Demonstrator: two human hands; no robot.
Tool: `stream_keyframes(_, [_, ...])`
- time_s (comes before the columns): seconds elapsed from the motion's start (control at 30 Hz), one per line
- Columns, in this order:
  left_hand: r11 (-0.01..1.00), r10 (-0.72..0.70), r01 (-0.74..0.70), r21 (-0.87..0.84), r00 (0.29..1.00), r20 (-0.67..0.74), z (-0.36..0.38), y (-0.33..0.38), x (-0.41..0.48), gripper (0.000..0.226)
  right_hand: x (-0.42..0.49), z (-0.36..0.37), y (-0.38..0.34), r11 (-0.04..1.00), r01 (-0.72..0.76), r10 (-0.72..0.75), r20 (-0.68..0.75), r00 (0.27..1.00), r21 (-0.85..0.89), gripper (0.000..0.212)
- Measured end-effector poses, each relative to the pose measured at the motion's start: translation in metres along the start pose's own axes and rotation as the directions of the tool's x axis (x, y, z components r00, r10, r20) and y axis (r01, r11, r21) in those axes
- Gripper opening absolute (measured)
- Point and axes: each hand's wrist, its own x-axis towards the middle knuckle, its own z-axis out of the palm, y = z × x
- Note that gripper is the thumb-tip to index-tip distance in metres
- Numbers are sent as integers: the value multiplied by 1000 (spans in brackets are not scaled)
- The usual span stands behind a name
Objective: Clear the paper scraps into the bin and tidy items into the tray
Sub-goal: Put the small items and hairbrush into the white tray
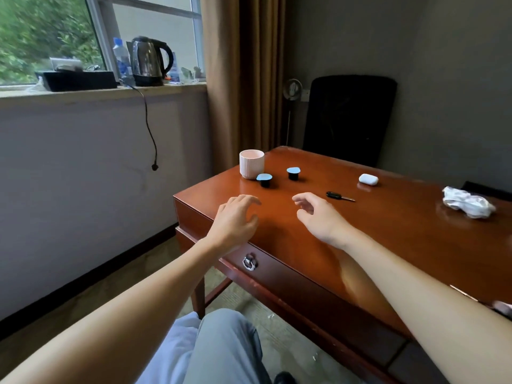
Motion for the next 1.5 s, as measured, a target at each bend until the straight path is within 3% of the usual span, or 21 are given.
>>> stream_keyframes(0.33, [997,-63,63,-33,998,8,31,-7,62,37,46,-4,31,990,9,-4,31,1000,-144,44])
stream_keyframes(0.53, [999,-5,-2,-50,990,-144,48,-14,106,39,80,-3,44,977,64,-74,-40,996,-202,42])
stream_keyframes(0.77, [1000,-13,13,-1,993,-119,70,-20,137,34,120,-4,53,967,29,-49,-73,996,-253,47])
stream_keyframes(1.0, [996,-41,40,80,999,11,82,-26,147,32,158,5,58,941,-17,-7,-70,998,-337,59])
stream_keyframes(1.2, [999,12,-12,53,1000,-6,84,-29,149,29,166,17,58,892,30,-74,-80,994,-451,56])
stream_keyframes(1.5, [996,8,-8,84,1000,-7,85,-27,147,28,168,26,68,851,13,-169,-250,953,-525,49])
